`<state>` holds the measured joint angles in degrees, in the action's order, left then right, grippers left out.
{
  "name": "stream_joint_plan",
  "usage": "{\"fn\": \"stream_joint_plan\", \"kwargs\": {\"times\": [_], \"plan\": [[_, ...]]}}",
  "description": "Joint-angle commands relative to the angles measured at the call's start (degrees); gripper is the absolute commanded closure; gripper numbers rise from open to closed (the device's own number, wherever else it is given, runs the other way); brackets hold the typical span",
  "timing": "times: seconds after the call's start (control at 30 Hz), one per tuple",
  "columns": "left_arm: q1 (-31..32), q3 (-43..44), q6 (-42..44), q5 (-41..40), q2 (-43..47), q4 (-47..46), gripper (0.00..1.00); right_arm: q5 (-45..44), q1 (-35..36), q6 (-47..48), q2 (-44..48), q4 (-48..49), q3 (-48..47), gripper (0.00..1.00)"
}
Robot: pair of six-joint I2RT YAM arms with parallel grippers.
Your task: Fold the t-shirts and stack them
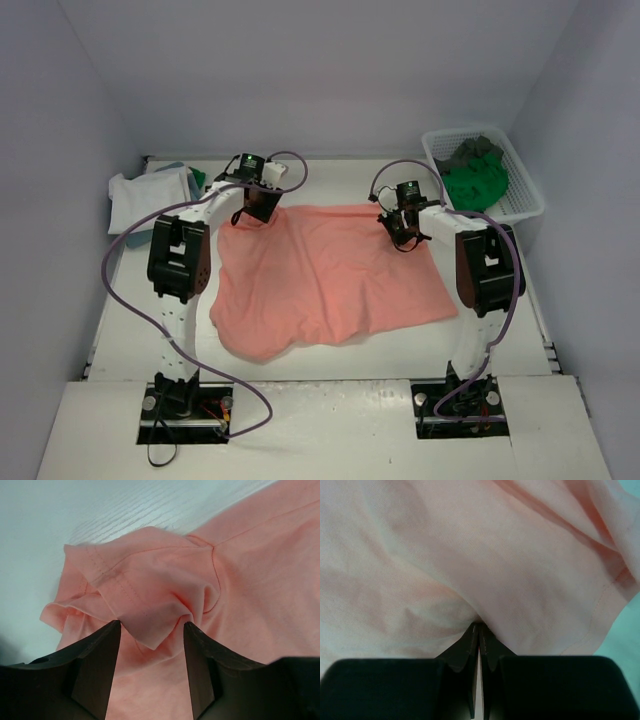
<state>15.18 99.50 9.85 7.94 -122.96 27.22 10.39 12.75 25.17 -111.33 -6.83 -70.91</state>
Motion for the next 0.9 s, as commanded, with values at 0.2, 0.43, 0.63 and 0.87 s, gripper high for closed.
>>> {"fn": "stream_joint_plan", "kwargs": {"times": [0.2, 0.43, 0.63, 0.87], "plan": [[-0.50, 1.57, -0.62, 1.11, 0.52, -1.03, 0.76, -0.20, -0.01, 0.32, -2.40, -2.13, -0.28, 1.00], [-0.68, 3.24, -0.09, 0.76, 0.52, -0.24, 0.96, -0.02, -0.01, 0.41, -2.40, -2.22, -0.19, 1.00], [-2.25, 7.89, 1.84, -2.41, 0.88, 0.11, 1.00, 0.59, -0.01, 0.85, -4.07, -2.57, 0.25, 1.00], [-4.28, 16.32, 3.07, -4.34, -3.51, 0.91, 1.00, 0.42, -0.01, 0.85, -3.81, -2.66, 0.07, 1.00]]}}
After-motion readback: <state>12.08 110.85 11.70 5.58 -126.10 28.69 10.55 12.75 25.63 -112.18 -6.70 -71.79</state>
